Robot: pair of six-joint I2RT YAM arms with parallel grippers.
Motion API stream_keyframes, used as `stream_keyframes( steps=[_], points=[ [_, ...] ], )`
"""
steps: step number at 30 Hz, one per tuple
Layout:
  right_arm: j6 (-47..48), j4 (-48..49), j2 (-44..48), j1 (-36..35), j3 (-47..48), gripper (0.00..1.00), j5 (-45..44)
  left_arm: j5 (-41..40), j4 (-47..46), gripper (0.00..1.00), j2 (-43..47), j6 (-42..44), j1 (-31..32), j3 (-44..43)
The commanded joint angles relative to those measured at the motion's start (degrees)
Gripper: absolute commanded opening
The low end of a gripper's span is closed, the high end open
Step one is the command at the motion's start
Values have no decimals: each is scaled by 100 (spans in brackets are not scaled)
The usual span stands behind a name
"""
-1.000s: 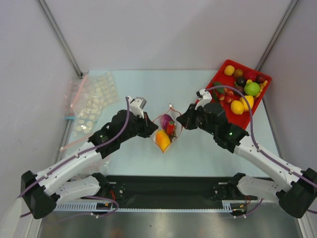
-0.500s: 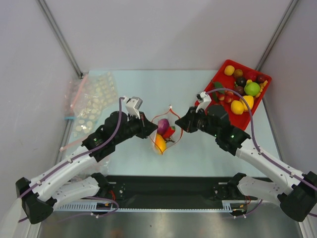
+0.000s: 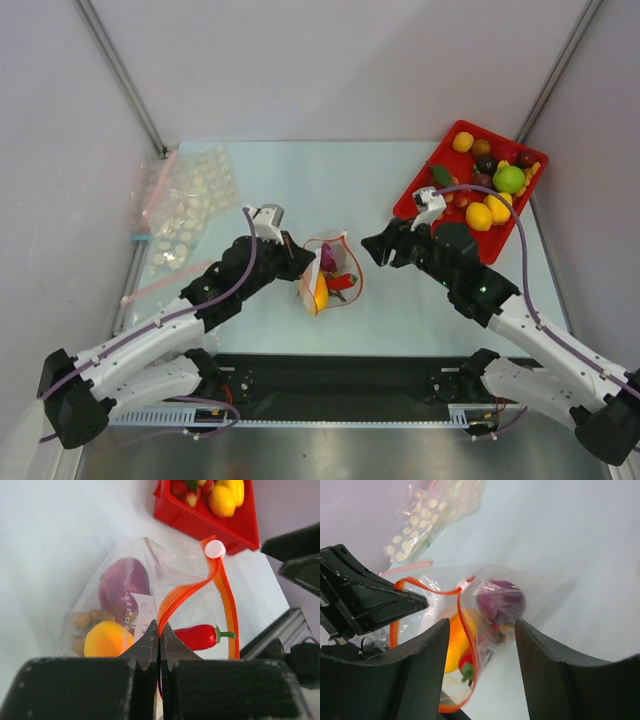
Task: Place the food in the zip-top bag and seal the zipper
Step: Adjust the zipper food storage bag at the center of the board, then pick up the fake vegetable from the bin.
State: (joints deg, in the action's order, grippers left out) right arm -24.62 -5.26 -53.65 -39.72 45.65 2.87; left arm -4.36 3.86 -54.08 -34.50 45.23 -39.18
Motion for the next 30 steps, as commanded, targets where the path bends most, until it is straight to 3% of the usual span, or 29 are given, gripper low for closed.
stream_keyframes(
  steps=[1,8,15,19,30],
  points=[
    [265,280,477,79,-143,61,-954,-687,-430,0,249,66,12,-28],
    [142,60,654,676,-249,59,-1711,-1049,-710,0,399,145,12,270],
    [-315,332,557,1660,-566,59,-984,-1181,-975,0,197,242,12,385],
    [-333,288,522,2003,-574,59,-999,-1401,-940,0,196,321,12,402],
    [-789,437,-707,2891,-100,70,-1430,-1181,-1440,0,1136,427,12,1000]
  ],
)
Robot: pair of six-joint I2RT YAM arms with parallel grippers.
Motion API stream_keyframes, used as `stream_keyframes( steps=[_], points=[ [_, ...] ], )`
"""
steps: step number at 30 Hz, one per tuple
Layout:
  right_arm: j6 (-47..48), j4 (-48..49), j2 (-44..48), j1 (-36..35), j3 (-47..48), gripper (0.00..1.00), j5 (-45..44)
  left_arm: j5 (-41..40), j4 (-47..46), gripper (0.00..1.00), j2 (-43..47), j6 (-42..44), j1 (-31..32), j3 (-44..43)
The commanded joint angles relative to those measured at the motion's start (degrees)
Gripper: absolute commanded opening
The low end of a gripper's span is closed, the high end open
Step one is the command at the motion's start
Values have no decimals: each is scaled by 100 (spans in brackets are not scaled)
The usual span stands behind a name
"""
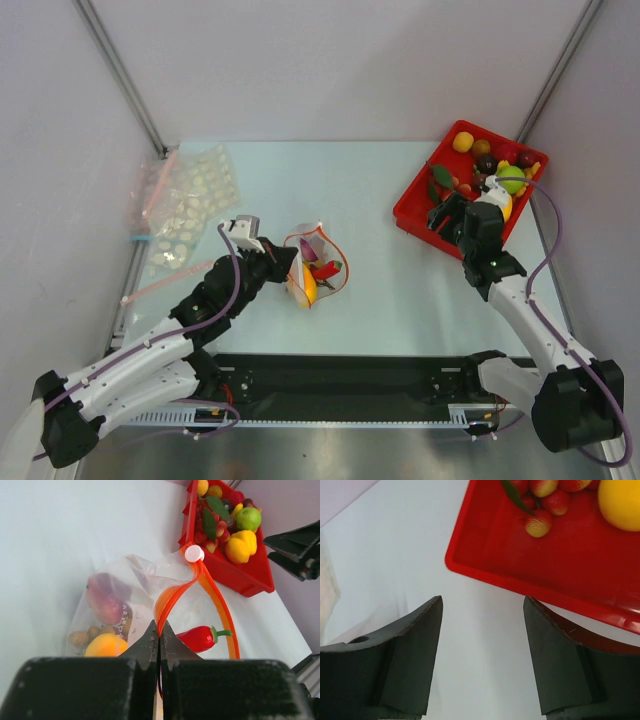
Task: Place the food in the zip-top bag and seal the zipper
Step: Pick up the fake vegetable from the bin.
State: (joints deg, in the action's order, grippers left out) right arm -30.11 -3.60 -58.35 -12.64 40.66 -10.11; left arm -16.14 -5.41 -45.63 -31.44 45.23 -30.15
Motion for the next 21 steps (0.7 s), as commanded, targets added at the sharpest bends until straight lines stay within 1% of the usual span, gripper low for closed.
stream_keyframes(
  steps=[1,2,3,4,8,9,11,12,13,14,15,16,17,19,20,21],
  points=[
    [-337,298,-317,314,442,70,-149,-3,-505,1,352,121,12,106],
    [-355,298,-422,376,564,71,-158,-3,-505,0,344,121,12,106],
    [-355,559,-615,420,644,71,-167,6,-470,0,326,121,12,97],
    [-373,596,-738,499,758,72,-193,6,-435,0,257,103,12,54],
    [-312,650,-1441,588,1434,73,-692,-134,-242,0,72,24,12,-78],
    [-294,632,-1773,596,1757,73,-807,-161,-198,0,54,24,12,-131],
    [-172,667,-2144,640,2075,73,-1053,-214,-145,0,-34,33,12,-166],
    [-136,676,-2337,649,2390,73,-1142,-249,-127,0,-43,15,12,-184],
    [-83,659,-2774,667,2602,73,-1247,-240,-101,0,-60,-20,12,-193],
    [-22,554,-2996,719,3022,73,-1457,-179,-101,0,-69,-11,12,-193],
    [-30,449,-3207,763,3026,73,-1581,-170,-101,0,-69,-11,12,-193],
    [-22,378,-3470,816,3548,72,-1695,-135,-92,0,-52,-37,12,-202],
    [-4,107,-3925,912,3789,74,-1827,-74,-48,0,-34,-72,12,-210],
    [49,-44,-4402,1027,4507,76,-1880,75,-48,0,-17,-151,12,-184],
    [58,-88,-4822,1088,4738,77,-1889,128,-109,0,1,-169,12,-175],
    [92,-97,-5018,1176,4940,77,-1881,164,-118,0,19,-178,12,-167]
  ],
)
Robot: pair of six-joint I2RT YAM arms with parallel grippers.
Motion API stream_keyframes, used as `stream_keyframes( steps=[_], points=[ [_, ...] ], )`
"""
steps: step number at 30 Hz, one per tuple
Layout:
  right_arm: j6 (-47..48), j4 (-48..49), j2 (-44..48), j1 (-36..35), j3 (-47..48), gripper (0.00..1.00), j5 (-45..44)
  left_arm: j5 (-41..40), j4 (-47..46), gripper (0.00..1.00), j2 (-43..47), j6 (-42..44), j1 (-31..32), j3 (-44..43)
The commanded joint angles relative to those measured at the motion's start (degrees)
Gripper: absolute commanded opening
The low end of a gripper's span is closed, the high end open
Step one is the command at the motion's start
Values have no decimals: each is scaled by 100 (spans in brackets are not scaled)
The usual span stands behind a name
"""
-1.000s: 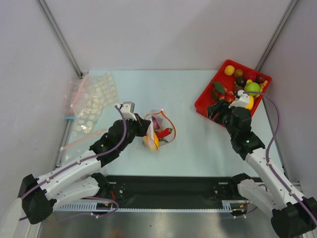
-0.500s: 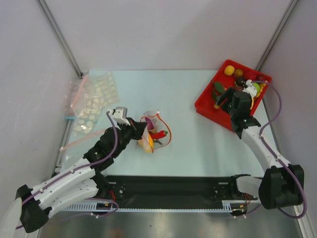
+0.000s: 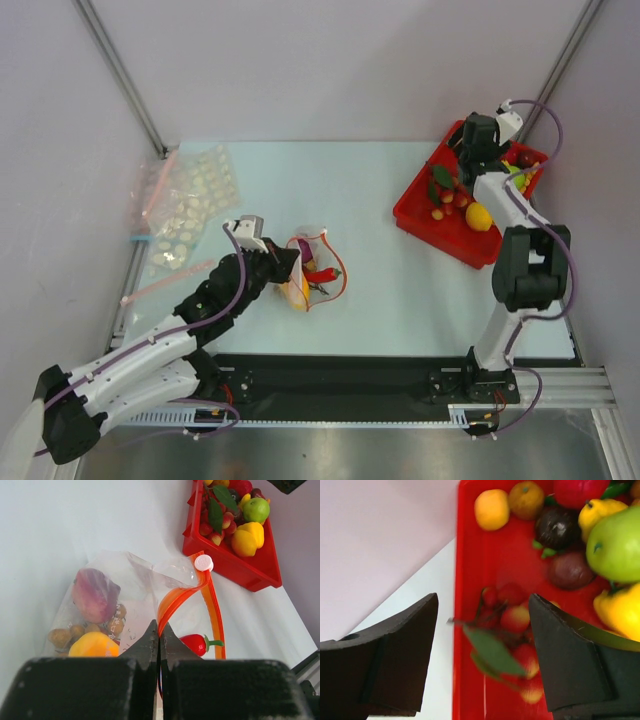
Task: Place the food in the zip-top bag and seal the zipper
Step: Pick up the fake vegetable from the bin.
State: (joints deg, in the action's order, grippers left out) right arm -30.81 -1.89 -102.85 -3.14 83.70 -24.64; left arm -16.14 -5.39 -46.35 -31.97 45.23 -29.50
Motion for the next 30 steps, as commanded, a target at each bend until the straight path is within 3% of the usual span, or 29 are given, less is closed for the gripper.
stream_keyframes(
  steps=[1,8,12,21,30],
  points=[
    [154,-294,-752,269,821,77,-427,190,-103,0,82,-143,12,-232],
    [637,-610,-2528,489,3086,77,-523,217,-59,0,21,-152,12,-276],
    [1041,-593,-3319,516,3888,77,-743,199,-41,0,-93,-117,12,-329],
    [2148,-22,-4252,577,4505,75,-963,182,73,0,-190,-82,12,-417],
    [2061,-285,-4954,797,5305,76,-586,129,82,0,-199,-73,12,-417]
  ],
)
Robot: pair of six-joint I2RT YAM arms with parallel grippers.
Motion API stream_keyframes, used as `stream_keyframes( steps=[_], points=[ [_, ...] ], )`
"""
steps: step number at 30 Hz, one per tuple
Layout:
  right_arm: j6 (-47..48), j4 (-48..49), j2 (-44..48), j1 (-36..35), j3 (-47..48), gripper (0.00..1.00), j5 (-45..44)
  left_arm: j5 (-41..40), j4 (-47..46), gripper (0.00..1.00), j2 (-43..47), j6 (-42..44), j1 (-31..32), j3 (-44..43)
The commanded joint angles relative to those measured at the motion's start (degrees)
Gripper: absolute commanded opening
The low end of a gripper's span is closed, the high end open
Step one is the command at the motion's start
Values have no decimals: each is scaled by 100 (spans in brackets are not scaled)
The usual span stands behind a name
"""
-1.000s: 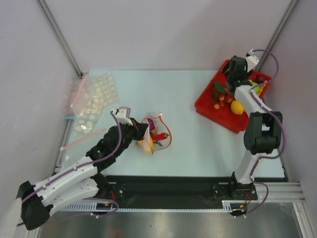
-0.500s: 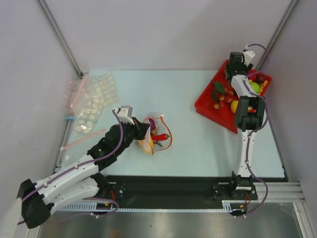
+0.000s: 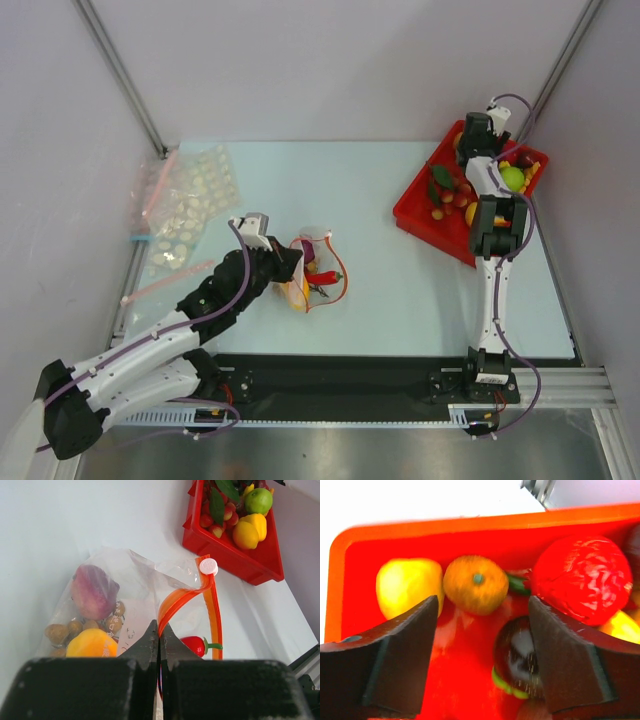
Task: Place the food in the zip-top bag and seal the zipper
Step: Pick up the fake vegetable from the bin.
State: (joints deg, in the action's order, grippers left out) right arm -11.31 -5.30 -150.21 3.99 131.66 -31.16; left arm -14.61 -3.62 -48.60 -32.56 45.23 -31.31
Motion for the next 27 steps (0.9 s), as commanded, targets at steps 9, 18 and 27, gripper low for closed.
stream_keyframes(
  steps=[9,18,27],
  points=[
    [94,380,-439,102,642,81,285,-24,-60,0,52,-5,12,-244],
    [-46,442,-790,111,1002,74,540,-59,-34,0,123,12,12,-244],
    [-90,686,-581,111,608,41,575,-77,-7,0,149,4,12,-253]
  ],
)
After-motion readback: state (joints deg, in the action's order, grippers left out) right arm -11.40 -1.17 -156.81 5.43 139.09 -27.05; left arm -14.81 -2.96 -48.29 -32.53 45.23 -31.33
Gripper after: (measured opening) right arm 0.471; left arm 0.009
